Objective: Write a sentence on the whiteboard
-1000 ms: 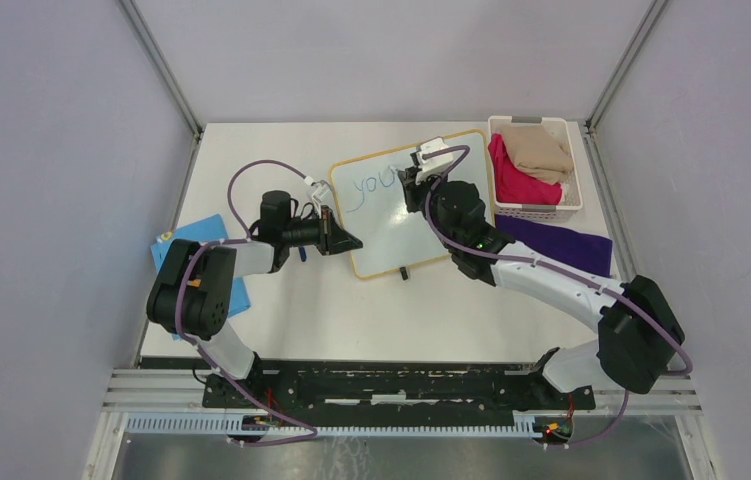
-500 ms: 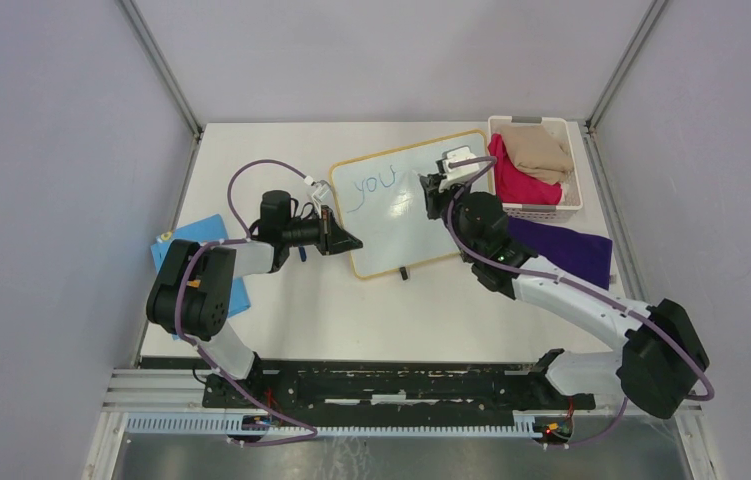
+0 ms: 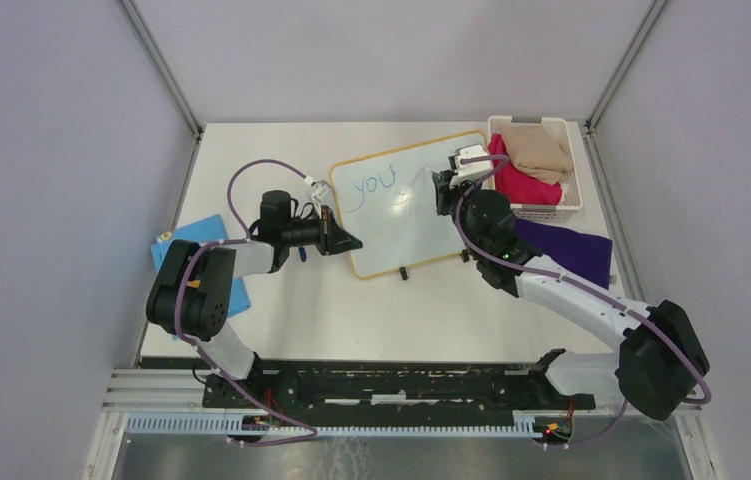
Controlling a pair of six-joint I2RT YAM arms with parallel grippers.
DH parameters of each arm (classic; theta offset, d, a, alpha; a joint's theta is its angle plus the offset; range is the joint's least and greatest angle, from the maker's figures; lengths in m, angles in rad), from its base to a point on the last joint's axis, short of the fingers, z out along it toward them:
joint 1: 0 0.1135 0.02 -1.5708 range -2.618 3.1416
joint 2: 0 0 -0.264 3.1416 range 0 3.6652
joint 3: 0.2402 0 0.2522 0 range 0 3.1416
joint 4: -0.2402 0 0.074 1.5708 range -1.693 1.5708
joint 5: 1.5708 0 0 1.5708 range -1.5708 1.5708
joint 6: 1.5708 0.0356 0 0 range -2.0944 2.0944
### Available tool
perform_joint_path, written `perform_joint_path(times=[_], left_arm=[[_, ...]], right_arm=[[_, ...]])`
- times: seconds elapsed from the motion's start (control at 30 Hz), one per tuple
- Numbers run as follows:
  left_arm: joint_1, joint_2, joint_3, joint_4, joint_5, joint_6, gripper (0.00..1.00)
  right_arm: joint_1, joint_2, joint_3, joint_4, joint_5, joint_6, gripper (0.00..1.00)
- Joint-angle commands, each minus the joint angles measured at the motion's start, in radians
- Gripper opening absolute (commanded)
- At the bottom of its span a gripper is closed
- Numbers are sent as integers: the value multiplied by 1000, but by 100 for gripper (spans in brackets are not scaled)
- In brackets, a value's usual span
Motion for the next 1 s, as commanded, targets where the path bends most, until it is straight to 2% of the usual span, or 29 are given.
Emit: perform_joint_path(times=[0.0, 0.47, 0.7, 0.97], left_arm=[[0, -9, 13, -53, -73, 56, 2], [-2, -9, 15, -53, -74, 58, 2], [-2, -6, 16, -58, -74, 60, 2], [-3, -5, 16, -65, -76, 66, 2]], right_arm=[[-9, 20, 62, 49, -3, 6, 0], [-11, 75, 102, 19, -69, 13, 0], [-9, 70, 53, 13, -128, 43, 0], [-9, 17, -58, 25, -118, 52, 0]])
